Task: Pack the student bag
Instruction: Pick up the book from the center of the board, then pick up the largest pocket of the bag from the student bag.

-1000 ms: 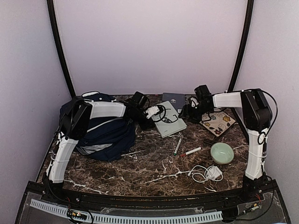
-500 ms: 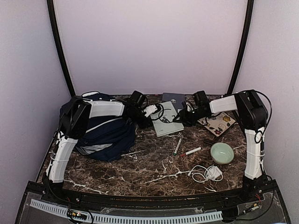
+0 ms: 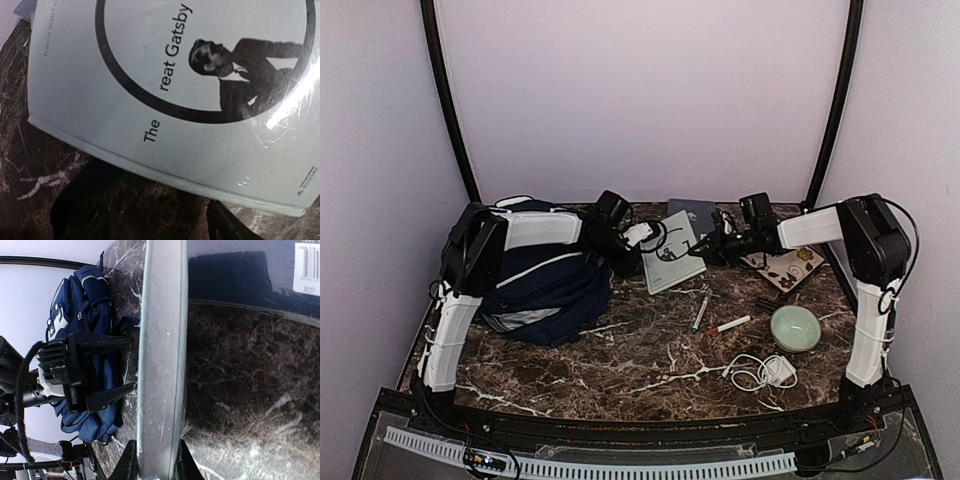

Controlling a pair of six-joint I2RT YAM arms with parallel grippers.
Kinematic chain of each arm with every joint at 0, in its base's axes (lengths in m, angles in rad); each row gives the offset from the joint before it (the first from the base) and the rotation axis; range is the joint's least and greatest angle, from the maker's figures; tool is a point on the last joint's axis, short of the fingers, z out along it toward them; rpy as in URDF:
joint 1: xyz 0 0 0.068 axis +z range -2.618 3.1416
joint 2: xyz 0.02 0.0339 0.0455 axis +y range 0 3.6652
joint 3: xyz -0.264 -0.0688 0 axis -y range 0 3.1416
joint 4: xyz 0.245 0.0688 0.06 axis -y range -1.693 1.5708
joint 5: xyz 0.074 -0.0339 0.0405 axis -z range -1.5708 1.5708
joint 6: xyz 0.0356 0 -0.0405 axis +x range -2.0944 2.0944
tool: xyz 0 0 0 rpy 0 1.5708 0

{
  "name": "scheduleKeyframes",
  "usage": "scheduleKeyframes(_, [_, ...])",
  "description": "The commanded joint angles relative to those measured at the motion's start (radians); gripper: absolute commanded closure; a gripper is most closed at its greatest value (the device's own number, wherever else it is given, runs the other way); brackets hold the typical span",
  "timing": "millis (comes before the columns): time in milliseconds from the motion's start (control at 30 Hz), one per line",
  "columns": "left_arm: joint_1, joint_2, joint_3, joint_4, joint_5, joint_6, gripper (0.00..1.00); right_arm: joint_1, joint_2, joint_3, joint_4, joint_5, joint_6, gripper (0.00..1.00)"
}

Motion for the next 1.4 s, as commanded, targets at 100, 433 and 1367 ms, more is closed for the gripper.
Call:
scheduleKeyframes(100, [-0.03,-0.413,-0.074,-0.177,0.016,-0.101,0.03,0.0,-0.187,-0.017,0.013,-0.005,-0.031,1.0])
scheduleKeyframes(433, [-0.038,-0.857,-0.48,-0.433,-0.088,-0.21,0.13,-0.007,-0.312,-0.048,-0.112,0.046,-0.093,1.0])
scheduleKeyframes(1367, [-0.043,-0.961,-0.819,-0.353,-0.159,-0.005,0.37,-0.004,-0.388,-0.091,-0.164,0.088,-0.094,1.0])
